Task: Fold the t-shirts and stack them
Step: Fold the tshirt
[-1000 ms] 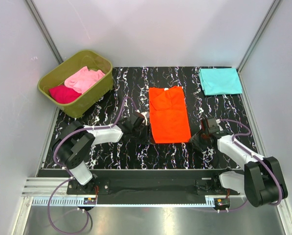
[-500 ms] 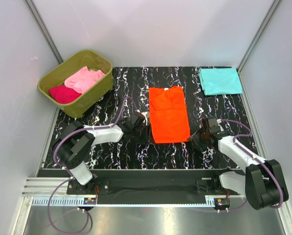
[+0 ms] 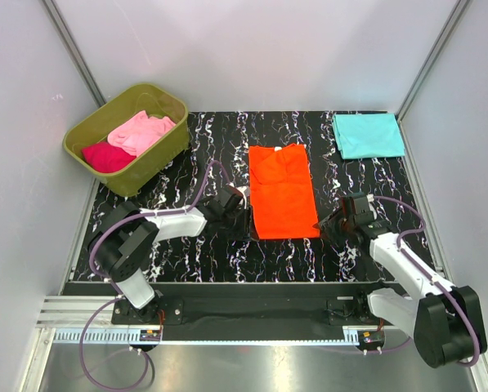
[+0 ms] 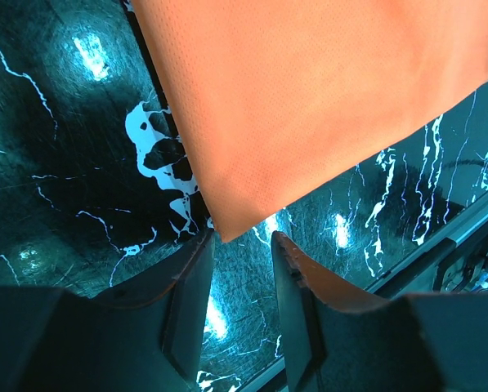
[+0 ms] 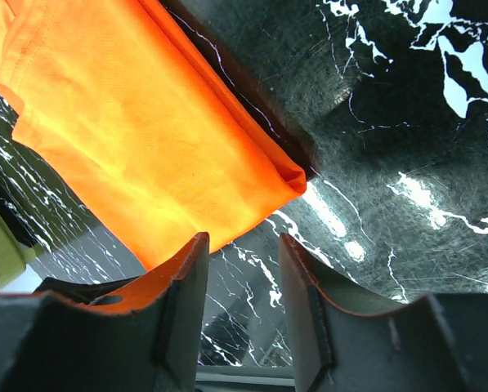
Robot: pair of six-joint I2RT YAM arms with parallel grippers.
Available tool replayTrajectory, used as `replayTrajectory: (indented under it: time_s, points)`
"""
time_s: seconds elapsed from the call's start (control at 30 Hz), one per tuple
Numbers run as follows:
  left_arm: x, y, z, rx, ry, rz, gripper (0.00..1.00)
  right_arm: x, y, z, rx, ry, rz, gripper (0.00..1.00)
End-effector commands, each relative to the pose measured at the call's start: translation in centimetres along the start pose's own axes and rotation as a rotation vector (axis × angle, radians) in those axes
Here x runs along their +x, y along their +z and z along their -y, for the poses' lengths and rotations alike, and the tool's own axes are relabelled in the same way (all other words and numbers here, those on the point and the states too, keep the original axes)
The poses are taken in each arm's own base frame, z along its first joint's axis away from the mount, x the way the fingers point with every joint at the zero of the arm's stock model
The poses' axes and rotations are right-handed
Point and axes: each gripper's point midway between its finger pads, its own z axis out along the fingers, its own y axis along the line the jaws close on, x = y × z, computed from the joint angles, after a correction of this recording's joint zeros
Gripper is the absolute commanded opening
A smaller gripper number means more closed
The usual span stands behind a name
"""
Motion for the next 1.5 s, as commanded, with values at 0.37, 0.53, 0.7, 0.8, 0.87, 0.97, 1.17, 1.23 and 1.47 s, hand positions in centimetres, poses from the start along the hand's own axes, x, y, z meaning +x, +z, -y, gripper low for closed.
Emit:
replayTrajectory:
  time_s: [0.37, 0.53, 0.7, 0.8, 0.87, 0.97, 1.17, 1.23, 1.47]
  points:
    - [-0.8, 0.1, -0.1, -0.031, 0.018, 0.024, 0.41, -1.0, 2.1, 1.6, 0.110, 0.004, 0.044, 0.48]
    - [-0.8, 0.0, -0.2, -0.033, 0.017, 0.029, 0.41, -0.9, 3.5, 2.5, 0.139, -0.013, 0.038, 0.47]
    - [-0.7, -0.2, -0.4, -0.037, 0.015, 0.033, 0.41, -1.0, 4.0, 3.1, 0.161, -0.030, 0.044, 0.42]
    - [-0.8, -0.3, -0.2, -0.031, 0.015, 0.035, 0.40, -1.0, 3.9, 3.1, 0.159, -0.033, 0.045, 0.37]
    - [-1.0, -0.5, 0.0, -0.025, 0.019, 0.042, 0.41, -0.9, 3.9, 3.1, 0.158, -0.035, 0.043, 0.33]
    - [-1.3, -1.4, 0.5, -0.008, 0.072, 0.065, 0.43, -1.0, 4.0, 3.0, 0.158, -0.041, 0.043, 0.21]
    - [-1.8, -2.5, -0.3, -0.057, 0.148, 0.101, 0.45, -1.0, 4.0, 3.0, 0.154, -0.048, 0.041, 0.00]
    - [-1.9, -2.6, -0.4, -0.061, 0.160, 0.105, 0.45, -1.0, 4.0, 2.8, 0.143, -0.051, 0.042, 0.00]
    - [-1.0, -1.2, 0.3, -0.008, 0.071, 0.064, 0.46, -0.5, 3.7, 2.0, 0.082, -0.048, 0.021, 0.00]
